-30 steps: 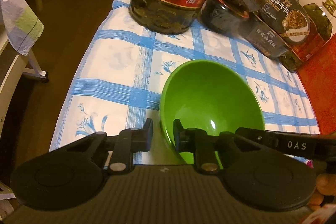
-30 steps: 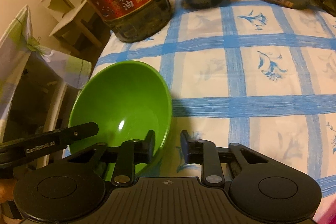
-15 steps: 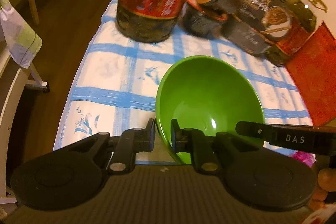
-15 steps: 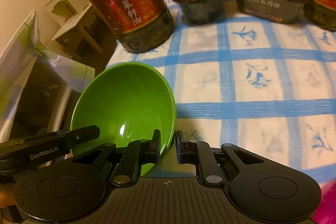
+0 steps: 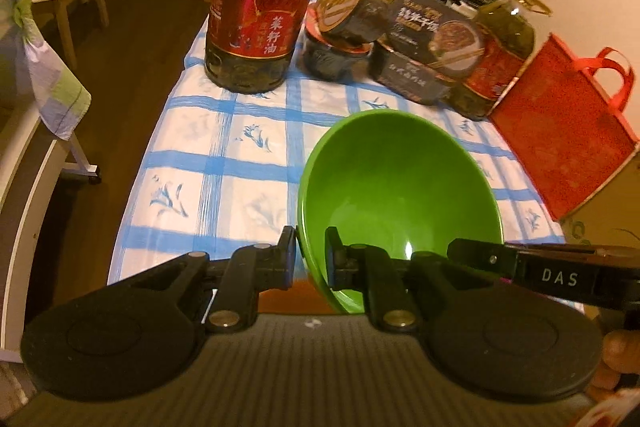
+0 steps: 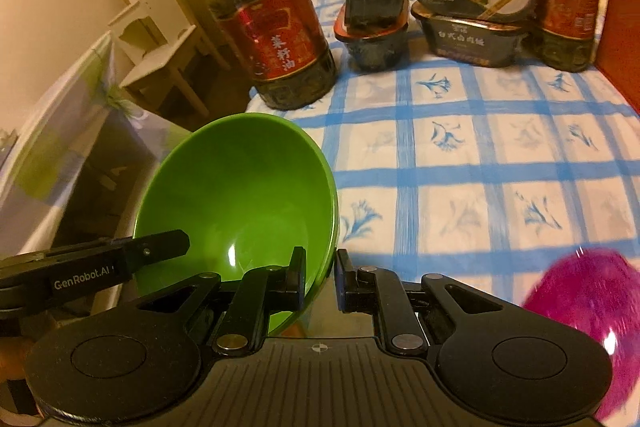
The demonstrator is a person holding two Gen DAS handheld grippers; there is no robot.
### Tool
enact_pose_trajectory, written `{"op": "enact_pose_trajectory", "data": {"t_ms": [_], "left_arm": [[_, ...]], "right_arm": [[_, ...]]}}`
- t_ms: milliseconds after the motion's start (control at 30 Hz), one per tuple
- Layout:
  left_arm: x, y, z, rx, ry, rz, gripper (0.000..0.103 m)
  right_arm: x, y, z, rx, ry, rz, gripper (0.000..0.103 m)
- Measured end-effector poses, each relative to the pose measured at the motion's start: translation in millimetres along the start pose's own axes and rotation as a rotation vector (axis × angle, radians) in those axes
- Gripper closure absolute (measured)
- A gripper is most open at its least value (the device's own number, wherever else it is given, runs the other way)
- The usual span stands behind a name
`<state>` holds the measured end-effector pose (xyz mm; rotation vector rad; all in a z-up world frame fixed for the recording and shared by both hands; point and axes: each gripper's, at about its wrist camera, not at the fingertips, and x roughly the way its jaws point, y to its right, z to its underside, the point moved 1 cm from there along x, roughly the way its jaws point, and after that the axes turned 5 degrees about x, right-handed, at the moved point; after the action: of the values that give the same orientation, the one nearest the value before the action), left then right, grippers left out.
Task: Organize plates and bowls
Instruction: 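Lift the green bowl with both tools and carry it toward the orange bowl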
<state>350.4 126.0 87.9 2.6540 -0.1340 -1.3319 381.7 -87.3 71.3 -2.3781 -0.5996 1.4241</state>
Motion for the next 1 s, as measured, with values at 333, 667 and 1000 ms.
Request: {"op": "enact_pose_trajectory", "data": {"t_ms": [333, 667, 1000], "left_arm": [[-69.6, 13.5, 71.9, -0.009, 0.033, 0.003, 0.09], [-107.6, 18.1, 151.2, -0.024, 0.032, -0.03, 0.09], [-118.2, 13.3, 204.5, -0.081, 0.013, -0.019, 0.09]], "right_arm": [[-54.6, -8.9, 81.0, -0.021, 0.016, -0.035, 0.088], [-80.4, -16.4, 156.5, -0.044, 0.037, -0.046, 0.088], [-82.7, -11.9, 208.3, -0.056, 0.008, -0.038, 0.089]]}}
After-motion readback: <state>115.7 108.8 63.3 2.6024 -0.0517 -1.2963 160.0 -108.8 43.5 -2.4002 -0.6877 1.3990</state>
